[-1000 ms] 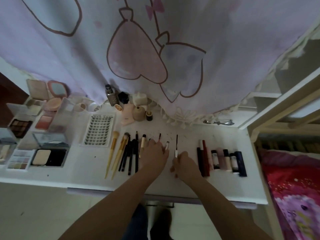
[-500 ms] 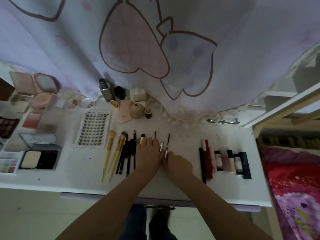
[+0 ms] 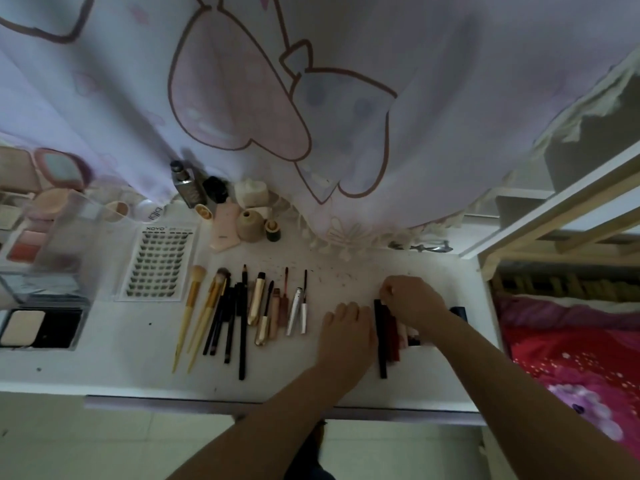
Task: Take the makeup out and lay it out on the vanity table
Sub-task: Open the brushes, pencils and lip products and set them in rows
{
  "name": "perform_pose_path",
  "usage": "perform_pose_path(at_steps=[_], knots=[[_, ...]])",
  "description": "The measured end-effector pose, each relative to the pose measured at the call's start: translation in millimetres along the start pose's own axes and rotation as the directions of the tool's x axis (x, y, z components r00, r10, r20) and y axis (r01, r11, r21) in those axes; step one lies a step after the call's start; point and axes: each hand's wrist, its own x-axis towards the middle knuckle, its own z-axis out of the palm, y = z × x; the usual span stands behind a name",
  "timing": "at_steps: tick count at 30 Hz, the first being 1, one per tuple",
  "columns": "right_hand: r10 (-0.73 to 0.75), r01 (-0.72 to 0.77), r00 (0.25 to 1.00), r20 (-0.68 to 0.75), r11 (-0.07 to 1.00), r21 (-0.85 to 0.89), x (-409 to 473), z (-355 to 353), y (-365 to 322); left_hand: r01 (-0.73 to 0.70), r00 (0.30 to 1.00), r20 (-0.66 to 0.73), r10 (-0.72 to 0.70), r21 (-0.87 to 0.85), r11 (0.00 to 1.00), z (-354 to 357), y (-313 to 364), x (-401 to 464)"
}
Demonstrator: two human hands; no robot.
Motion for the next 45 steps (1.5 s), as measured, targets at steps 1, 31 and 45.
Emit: perform_pose_path(at_steps=[1, 31, 45], knots=[[-0.005, 0.006, 1.000, 0.019, 1.000, -0.029, 1.7, -0.8, 1.4, 0.018, 0.999, 0.041, -0.018, 0.001, 1.000, 4.9, 8.8, 1.5], [-0.486, 0.177, 0.834, 0.261, 0.684, 0.708, -58.8, -77.6, -47.4, -0.295, 0.939, -0.132, 0.317, 0.164, 0.941, -144.6, -94.0, -29.4], [-0.081, -0.112, 0.960, 0.269, 0.767, 0.631, -39.4, 7.7, -43.8, 0.479, 0.876, 0.266, -0.403, -0.585, 0.654, -71.4, -49.3, -9.5]])
